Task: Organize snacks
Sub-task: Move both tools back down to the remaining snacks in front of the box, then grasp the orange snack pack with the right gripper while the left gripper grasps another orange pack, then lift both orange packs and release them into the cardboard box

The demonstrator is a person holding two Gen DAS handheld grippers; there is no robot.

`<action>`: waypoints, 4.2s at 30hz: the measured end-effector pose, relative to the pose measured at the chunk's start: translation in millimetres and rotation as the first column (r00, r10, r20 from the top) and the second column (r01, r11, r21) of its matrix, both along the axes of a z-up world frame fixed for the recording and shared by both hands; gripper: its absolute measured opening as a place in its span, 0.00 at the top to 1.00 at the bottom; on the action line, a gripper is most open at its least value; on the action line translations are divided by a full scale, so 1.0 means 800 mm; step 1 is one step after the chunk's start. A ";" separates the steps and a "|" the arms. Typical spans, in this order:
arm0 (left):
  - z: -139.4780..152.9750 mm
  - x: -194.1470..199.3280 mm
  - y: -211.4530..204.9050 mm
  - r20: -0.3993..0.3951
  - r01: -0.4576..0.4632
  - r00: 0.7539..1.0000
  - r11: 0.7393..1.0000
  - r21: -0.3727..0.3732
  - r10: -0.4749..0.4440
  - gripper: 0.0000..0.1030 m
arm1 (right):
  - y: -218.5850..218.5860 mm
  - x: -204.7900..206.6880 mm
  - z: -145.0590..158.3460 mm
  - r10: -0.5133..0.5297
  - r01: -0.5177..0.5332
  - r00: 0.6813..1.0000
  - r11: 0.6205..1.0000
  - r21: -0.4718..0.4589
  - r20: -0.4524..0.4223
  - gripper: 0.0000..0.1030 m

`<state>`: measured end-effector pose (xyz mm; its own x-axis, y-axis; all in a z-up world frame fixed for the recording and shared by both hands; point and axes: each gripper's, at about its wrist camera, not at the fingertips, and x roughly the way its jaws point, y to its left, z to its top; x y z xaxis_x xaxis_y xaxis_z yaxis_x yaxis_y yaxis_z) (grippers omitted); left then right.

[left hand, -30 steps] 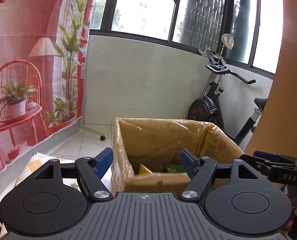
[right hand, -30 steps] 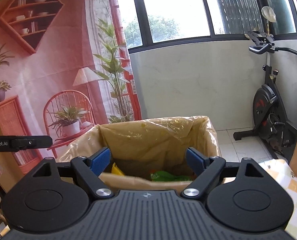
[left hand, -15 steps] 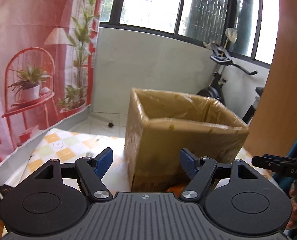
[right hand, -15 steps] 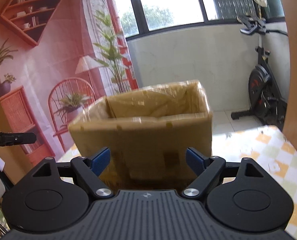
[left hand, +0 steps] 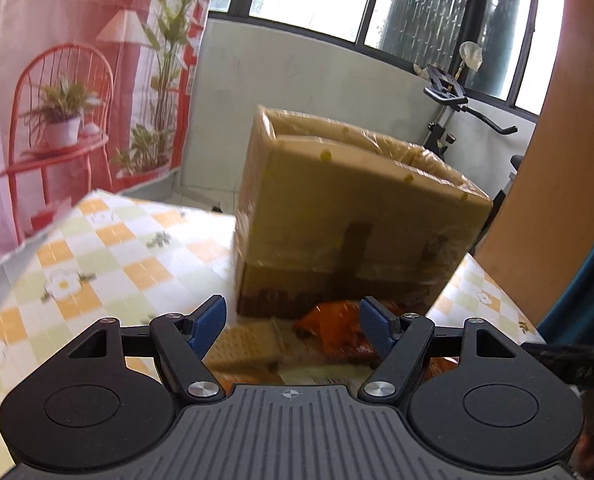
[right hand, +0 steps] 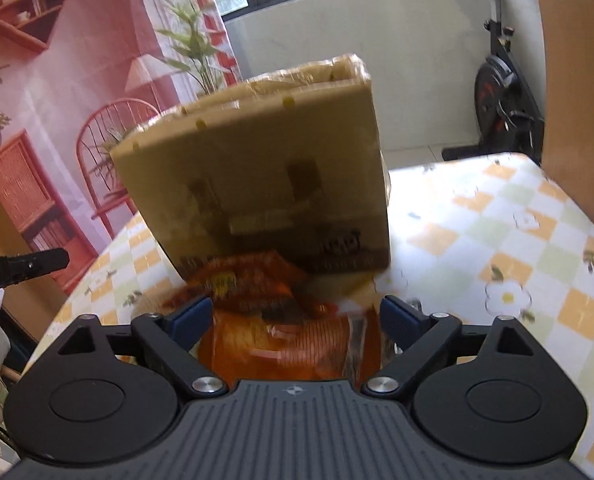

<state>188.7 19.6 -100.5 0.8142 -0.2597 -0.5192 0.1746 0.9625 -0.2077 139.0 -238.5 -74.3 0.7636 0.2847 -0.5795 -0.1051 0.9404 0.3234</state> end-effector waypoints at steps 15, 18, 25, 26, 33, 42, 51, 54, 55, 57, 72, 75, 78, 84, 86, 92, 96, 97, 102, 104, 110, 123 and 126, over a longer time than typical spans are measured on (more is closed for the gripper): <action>-0.034 -0.009 -0.021 -0.089 0.030 0.996 0.999 0.015 -0.029 0.27 | 0.039 -0.004 -0.052 0.015 -0.021 0.997 0.997 -0.080 -0.081 0.00; -0.038 -0.010 -0.024 -0.103 0.033 0.994 0.999 0.019 -0.031 0.27 | 0.041 -0.004 -0.057 0.019 -0.024 0.998 0.995 -0.092 -0.062 0.00; -0.038 -0.010 -0.028 -0.108 0.034 0.994 0.999 0.024 -0.031 0.27 | 0.048 -0.005 -0.055 0.017 -0.023 0.999 0.990 -0.140 -0.045 0.00; -0.039 -0.010 -0.028 -0.109 0.034 0.994 0.999 0.024 -0.031 0.27 | 0.047 -0.005 -0.056 0.015 -0.021 0.999 0.990 -0.142 -0.042 0.00; -0.044 -0.010 -0.032 -0.135 0.044 0.990 0.999 0.032 -0.039 0.27 | 0.049 -0.014 -0.065 0.024 -0.023 1.000 0.988 -0.152 0.003 0.00; -0.045 -0.006 -0.031 -0.152 0.037 0.988 0.999 0.015 -0.034 0.27 | 0.046 -0.019 -0.063 0.044 -0.038 0.998 0.984 -0.173 0.035 0.16; -0.042 0.007 -0.039 -0.162 0.064 0.985 0.998 0.005 -0.062 0.27 | 0.033 -0.022 -0.053 0.043 -0.034 0.997 0.991 -0.126 0.066 0.24; -0.040 0.018 -0.042 -0.167 0.096 0.981 0.995 -0.039 -0.101 0.26 | 0.028 -0.020 -0.046 0.033 -0.020 0.995 0.992 -0.123 0.098 0.24; -0.040 0.022 -0.045 -0.166 0.098 0.981 0.994 -0.046 -0.104 0.25 | 0.025 -0.019 -0.045 0.027 -0.014 0.994 0.993 -0.118 0.105 0.24; -0.039 0.033 -0.053 -0.165 0.107 0.980 0.993 -0.050 -0.114 0.22 | 0.019 -0.017 -0.045 0.012 0.001 0.993 0.994 -0.114 0.114 0.24; -0.077 0.118 -0.095 -0.265 0.135 0.953 0.988 -0.074 -0.150 0.21 | -0.017 -0.005 -0.058 -0.055 0.066 0.993 0.992 -0.107 0.104 0.24; -0.082 0.119 -0.105 -0.286 0.170 0.941 0.983 -0.061 -0.181 0.20 | -0.021 -0.004 -0.059 -0.058 0.069 0.993 0.992 -0.103 0.101 0.24; -0.086 0.128 -0.109 -0.292 0.154 0.942 0.987 -0.055 -0.163 0.19 | -0.024 0.000 -0.062 -0.059 0.069 0.994 0.993 -0.099 0.096 0.24; -0.090 0.133 -0.133 -0.286 0.208 0.938 0.978 0.013 -0.196 0.19 | -0.025 0.003 -0.064 -0.063 0.071 0.993 0.994 -0.088 0.097 0.24; -0.093 0.137 -0.137 -0.292 0.210 0.936 0.978 0.023 -0.194 0.19 | -0.026 0.003 -0.066 -0.063 0.071 0.994 0.993 -0.089 0.092 0.24; -0.103 0.150 -0.132 -0.340 0.180 0.923 0.983 -0.036 -0.181 0.31 | -0.027 0.004 -0.066 -0.067 0.074 0.994 0.994 -0.085 0.085 0.24; -0.094 0.143 -0.124 -0.297 0.186 0.935 0.981 -0.049 -0.192 0.59 | -0.027 0.005 -0.065 -0.067 0.075 0.994 0.993 -0.087 0.086 0.24; -0.093 0.139 -0.121 -0.290 0.187 0.937 0.981 -0.054 -0.195 0.61 | -0.027 0.005 -0.065 -0.068 0.076 0.994 0.993 -0.087 0.086 0.24; -0.081 0.126 -0.118 -0.244 0.211 0.946 0.977 -0.045 -0.215 0.72 | -0.026 0.002 -0.060 -0.067 0.076 0.992 0.993 -0.089 0.103 0.24; -0.074 0.117 -0.117 -0.217 0.223 0.950 0.974 -0.037 -0.226 0.75 | -0.025 -0.001 -0.056 -0.066 0.076 0.992 0.993 -0.091 0.110 0.24; -0.051 0.094 -0.108 -0.137 0.233 0.962 0.972 -0.033 -0.235 0.77 | -0.025 -0.009 -0.046 -0.072 0.085 0.989 0.991 -0.098 0.128 0.24; 0.018 0.047 -0.081 0.029 0.226 0.974 0.972 -0.056 -0.225 0.79 | -0.015 -0.020 -0.005 -0.054 0.081 0.974 0.989 -0.120 0.219 0.24; 0.044 0.036 -0.075 0.095 0.234 0.969 0.971 -0.057 -0.228 0.79 | -0.013 -0.021 0.016 -0.045 0.079 0.965 0.989 -0.125 0.257 0.24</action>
